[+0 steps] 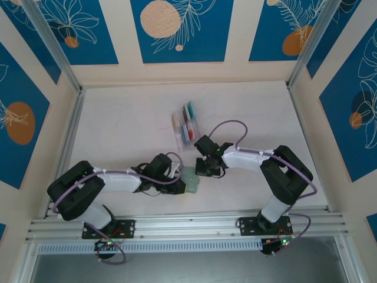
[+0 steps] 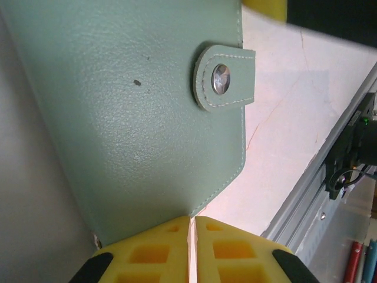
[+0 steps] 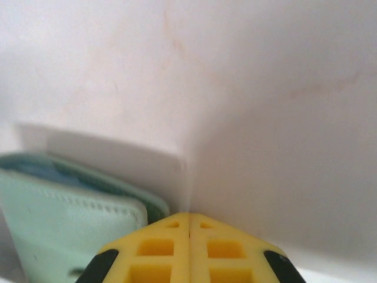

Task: Put the credit cards into the card holder
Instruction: Rotate the card holder at the bottom-center of the table, then open the button on the card holder.

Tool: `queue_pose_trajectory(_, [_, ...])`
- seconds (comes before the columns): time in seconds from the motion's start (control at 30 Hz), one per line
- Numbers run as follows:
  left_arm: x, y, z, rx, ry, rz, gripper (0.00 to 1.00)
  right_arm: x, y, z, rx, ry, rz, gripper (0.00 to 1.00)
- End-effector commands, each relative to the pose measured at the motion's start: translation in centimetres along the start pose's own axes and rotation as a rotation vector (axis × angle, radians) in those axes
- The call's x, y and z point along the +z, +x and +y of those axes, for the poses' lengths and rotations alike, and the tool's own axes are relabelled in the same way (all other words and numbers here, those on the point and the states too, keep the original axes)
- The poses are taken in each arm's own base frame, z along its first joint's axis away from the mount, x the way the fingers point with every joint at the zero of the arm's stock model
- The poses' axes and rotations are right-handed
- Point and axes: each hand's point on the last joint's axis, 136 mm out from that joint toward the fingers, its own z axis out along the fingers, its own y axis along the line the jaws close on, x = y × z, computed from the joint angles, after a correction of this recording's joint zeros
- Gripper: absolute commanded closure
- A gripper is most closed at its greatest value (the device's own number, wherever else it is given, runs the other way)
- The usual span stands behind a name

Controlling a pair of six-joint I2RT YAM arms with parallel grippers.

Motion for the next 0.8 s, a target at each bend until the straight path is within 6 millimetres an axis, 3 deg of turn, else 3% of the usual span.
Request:
queue_pose_trajectory(0.0, [-1.3,-0.8,-0.8,-0.033,0.001,-0.062,0.9,-1.2,-1.7,1.0,-0.056,-0.021,-0.065,0.99])
queue_pose_trajectory(0.17, [-3.8,-2.2,-1.5,-0.058,0.019,-0.124,0.83,-4.4,-1.6,0.0,-0.032,0.028,-0.135,0.83])
queue_pose_trajectory(0.3, [-5.3,-4.1,-0.4,-0.115,0.028,-0.167,0.79,-5.5,-0.4,1.6,-0.091,0.052,-0.134,0.76])
queue_pose_trajectory(0.5, [-5.3,-7.3,0.4,-0.116,0.056,-0.167,0.78,-4.5,1.8,4.5,-0.132,0.016,-0.06,0.69])
queue_pose_trajectory(0.77, [-3.7,-9.6,1.4,-0.14,0.042,-0.133,0.82,-2.3,2.6,4.4,-0.126,0.077,0.002,0.7])
